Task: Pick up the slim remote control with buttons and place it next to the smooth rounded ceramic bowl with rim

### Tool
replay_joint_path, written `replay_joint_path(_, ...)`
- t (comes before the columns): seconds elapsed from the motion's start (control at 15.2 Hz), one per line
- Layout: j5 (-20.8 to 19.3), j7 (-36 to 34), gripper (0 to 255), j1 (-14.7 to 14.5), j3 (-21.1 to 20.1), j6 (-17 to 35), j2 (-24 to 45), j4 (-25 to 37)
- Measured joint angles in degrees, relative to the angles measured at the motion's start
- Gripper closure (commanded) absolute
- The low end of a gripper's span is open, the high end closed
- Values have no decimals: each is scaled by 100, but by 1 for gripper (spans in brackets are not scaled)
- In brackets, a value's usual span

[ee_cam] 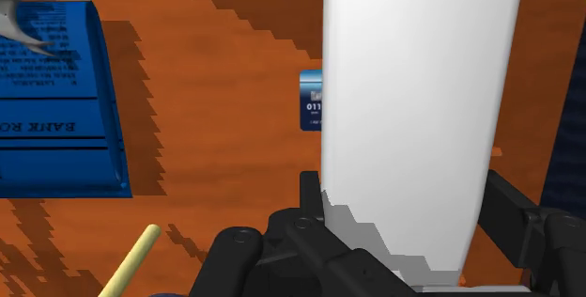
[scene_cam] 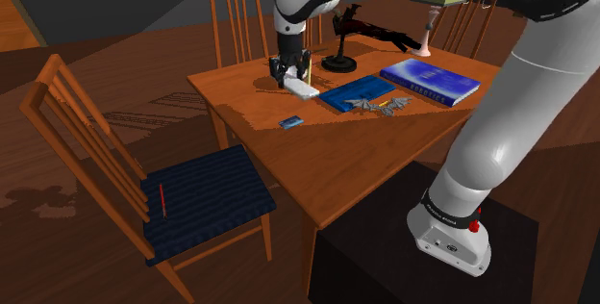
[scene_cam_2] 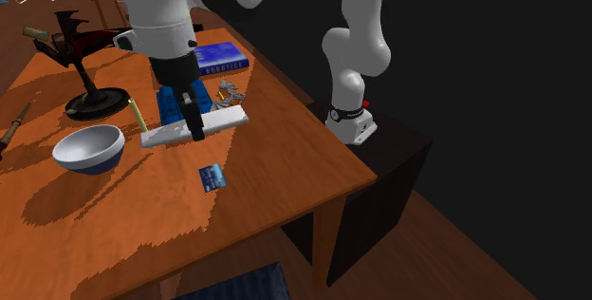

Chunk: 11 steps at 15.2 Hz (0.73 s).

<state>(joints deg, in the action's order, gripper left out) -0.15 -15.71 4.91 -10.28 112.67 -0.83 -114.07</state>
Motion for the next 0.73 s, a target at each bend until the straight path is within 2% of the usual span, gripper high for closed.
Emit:
replay_joint_path(0.4, -258, 19, 255, 16, 59, -402, 1439, 1825)
replay_joint_path(0.53, -287, 29, 255, 17, 75, -390, 1631, 1998)
replay_joint_path(0.73, -306, 33, 255, 21, 85, -226, 1735, 1936)
